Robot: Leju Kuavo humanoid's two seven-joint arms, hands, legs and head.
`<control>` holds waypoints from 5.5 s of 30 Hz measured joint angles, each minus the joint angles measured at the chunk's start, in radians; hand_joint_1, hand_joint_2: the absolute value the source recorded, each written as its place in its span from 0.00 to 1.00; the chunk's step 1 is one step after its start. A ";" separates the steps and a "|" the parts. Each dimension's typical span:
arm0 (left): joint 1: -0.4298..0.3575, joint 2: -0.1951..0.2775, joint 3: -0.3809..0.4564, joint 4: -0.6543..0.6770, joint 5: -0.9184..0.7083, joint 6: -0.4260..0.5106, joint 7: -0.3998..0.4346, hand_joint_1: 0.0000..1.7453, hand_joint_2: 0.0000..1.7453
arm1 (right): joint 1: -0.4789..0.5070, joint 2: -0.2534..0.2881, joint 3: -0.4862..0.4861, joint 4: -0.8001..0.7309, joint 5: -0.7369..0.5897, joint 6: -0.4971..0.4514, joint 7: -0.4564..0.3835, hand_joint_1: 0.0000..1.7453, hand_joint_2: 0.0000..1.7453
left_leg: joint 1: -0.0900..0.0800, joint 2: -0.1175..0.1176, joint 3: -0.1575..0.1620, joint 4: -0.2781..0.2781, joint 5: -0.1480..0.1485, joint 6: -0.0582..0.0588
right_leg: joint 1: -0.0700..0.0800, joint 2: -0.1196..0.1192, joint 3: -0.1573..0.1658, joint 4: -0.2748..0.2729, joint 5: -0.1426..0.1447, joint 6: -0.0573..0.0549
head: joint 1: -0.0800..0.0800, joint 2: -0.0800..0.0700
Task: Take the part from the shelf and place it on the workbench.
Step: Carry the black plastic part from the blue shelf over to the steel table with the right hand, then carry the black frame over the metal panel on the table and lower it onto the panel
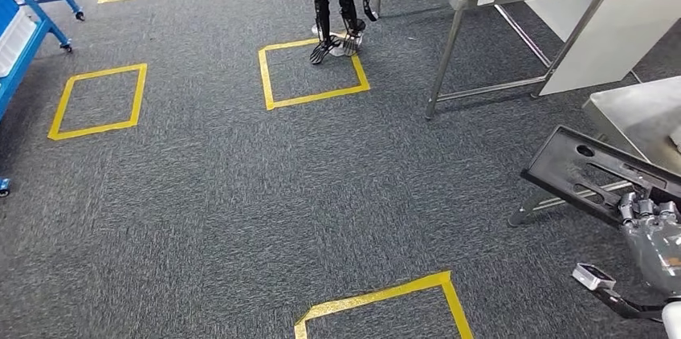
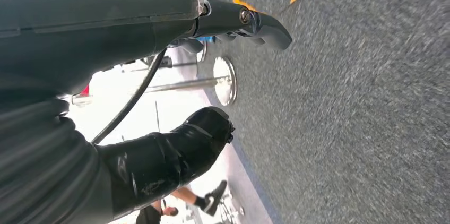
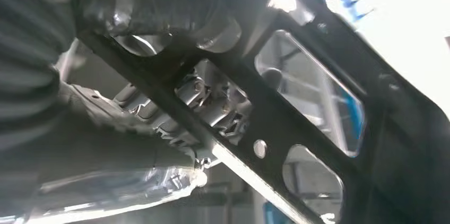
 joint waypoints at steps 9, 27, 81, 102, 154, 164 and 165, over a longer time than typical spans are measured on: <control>0.005 0.002 0.000 0.000 0.000 0.000 0.002 0.00 1.00 | 0.001 0.034 -0.038 0.018 0.000 -0.004 0.000 1.00 1.00 | -0.019 -0.086 0.057 -0.200 0.148 0.056 | 0.010 0.109 -0.005 0.003 0.004 0.003 | 0.000 0.000; -0.001 -0.007 0.005 0.001 0.000 0.007 -0.010 0.00 1.00 | 0.014 0.043 -0.134 0.019 0.000 -0.018 0.000 1.00 1.00 | -0.001 0.093 0.091 -0.200 0.113 0.007 | -0.015 -0.044 -0.004 0.018 -0.011 0.038 | 0.000 0.000; -0.012 -0.010 0.026 0.001 0.000 -0.064 0.033 0.00 1.00 | -0.680 0.607 0.455 0.443 0.000 -0.098 -0.004 1.00 1.00 | -0.002 0.038 0.047 -0.225 0.187 0.059 | -0.003 -0.018 -0.122 0.224 -0.066 0.052 | 0.002 0.000; -0.007 -0.001 0.006 0.001 0.000 -0.078 0.033 0.00 1.00 | -0.738 0.637 0.492 0.575 0.000 -0.030 -0.174 1.00 1.00 | -0.001 -0.028 0.029 -0.184 0.168 0.023 | 0.005 0.050 -0.023 0.000 0.030 0.020 | 0.002 0.000; -0.002 -0.005 0.000 0.001 0.000 -0.068 0.041 0.00 1.00 | -0.971 0.735 0.580 0.443 0.000 -0.074 -0.052 1.00 1.00 | -0.015 0.004 0.025 -0.200 0.185 0.042 | 0.023 -0.020 0.000 -0.007 0.011 0.012 | 0.002 0.000; -0.002 -0.007 -0.002 0.001 0.000 -0.071 0.040 0.00 1.00 | -0.983 0.745 0.578 0.443 0.000 -0.068 -0.088 1.00 1.00 | -0.015 0.005 0.029 -0.210 0.190 0.054 | 0.018 -0.021 0.003 -0.016 0.016 0.024 | 0.002 0.000; -0.002 -0.008 -0.002 0.001 0.000 -0.072 0.039 0.00 1.00 | -0.987 0.745 0.574 0.443 0.000 -0.068 -0.098 1.00 1.00 | -0.010 0.007 0.036 -0.223 0.196 0.056 | 0.020 -0.019 0.000 -0.007 0.009 0.027 | 0.002 0.000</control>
